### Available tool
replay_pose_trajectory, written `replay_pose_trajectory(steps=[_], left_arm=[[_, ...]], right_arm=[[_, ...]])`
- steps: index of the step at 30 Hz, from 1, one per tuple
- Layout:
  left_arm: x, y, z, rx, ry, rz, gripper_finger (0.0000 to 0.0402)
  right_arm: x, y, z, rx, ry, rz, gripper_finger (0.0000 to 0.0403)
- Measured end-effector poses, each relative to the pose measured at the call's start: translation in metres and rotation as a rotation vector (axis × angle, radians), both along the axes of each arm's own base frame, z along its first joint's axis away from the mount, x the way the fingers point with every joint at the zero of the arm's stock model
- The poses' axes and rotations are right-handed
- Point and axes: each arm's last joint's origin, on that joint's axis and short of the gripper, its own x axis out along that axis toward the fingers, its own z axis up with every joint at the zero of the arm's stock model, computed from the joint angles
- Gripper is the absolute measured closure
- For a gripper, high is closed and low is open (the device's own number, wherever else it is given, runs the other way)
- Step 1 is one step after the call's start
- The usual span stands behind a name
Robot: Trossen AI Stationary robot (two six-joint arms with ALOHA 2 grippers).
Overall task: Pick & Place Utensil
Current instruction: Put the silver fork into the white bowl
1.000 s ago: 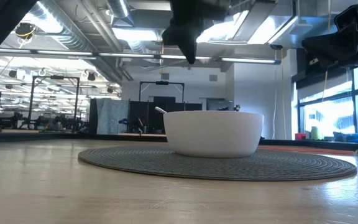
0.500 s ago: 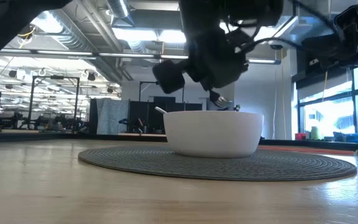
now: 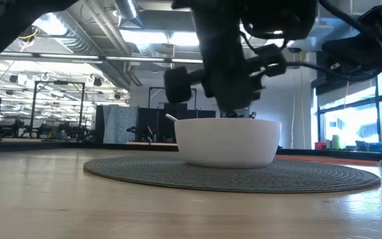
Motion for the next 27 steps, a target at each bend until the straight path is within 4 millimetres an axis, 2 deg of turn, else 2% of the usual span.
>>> replay_pose_trajectory(steps=[5, 15, 27], left_arm=[[0.002, -0.004, -0.020, 0.006, 0.038, -0.009, 0.0397], [0.003, -0.008, -0.031, -0.025, 0.068, -0.024, 0.0395], [0.004, -0.008, -0.030, -0.012, 0.052, -0.017, 0.0327]], right_arm=[[0.000, 0.000, 0.000, -0.003, 0.000, 0.000, 0.0380], [0.000, 0.000, 0.000, -0.003, 0.000, 0.000, 0.0380], [0.000, 0.000, 0.000, -0.003, 0.000, 0.000, 0.0380]])
